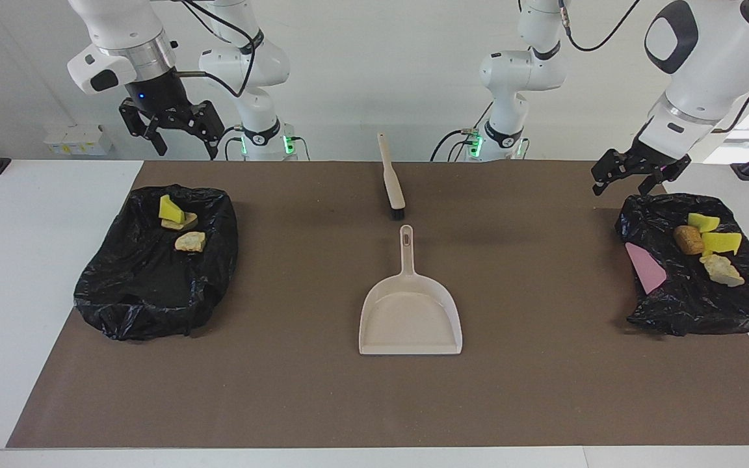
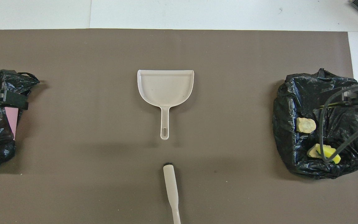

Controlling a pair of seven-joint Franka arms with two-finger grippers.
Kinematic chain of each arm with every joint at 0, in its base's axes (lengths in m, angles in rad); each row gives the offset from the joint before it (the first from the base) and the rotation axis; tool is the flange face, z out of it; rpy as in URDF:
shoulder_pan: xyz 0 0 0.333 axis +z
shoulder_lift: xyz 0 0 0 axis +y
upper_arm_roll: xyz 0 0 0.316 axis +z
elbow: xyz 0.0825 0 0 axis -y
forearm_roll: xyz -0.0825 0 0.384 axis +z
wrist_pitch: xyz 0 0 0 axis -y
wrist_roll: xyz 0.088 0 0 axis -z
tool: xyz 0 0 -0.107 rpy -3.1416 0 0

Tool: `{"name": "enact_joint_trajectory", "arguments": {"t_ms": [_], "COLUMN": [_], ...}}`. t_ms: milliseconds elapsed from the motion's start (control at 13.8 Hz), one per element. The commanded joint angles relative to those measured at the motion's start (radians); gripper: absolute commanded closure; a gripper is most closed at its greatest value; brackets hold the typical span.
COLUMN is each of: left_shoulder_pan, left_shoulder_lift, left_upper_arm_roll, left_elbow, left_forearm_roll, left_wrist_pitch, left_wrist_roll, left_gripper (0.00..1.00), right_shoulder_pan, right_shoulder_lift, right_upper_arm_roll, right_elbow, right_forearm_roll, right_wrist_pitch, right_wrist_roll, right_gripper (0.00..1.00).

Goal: Sweep and dump trash in bin

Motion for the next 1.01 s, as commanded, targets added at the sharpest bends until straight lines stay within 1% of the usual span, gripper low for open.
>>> {"name": "enact_joint_trajectory", "arguments": {"t_ms": [0,941], "left_shoulder_pan": [-0.009,-0.009], "left_shoulder_lift": [-0.004,-0.01], "left_upper_arm_roll": [0.003,-0.001], "left_elbow": [0.033,0.032], "left_forearm_roll": [0.024,0.02], "left_wrist_pitch": [-0.06,-0.051], "left_wrist_roll": [0.013,0.03], "left_gripper": [0.0,0.0], "right_shoulder_pan": [-0.006,-0.006], "right_shoulder_lift": [-0.013,-0.009], "right_upper_arm_roll": [-0.001,0.001], "right_elbow": [-0.009,-0.006], "right_forearm_roll": [0.017,0.017], "right_wrist_pitch": [-0.012,0.005], "right_wrist_roll": [-0.017,-0.026], "right_gripper": [0.0,0.0]}}
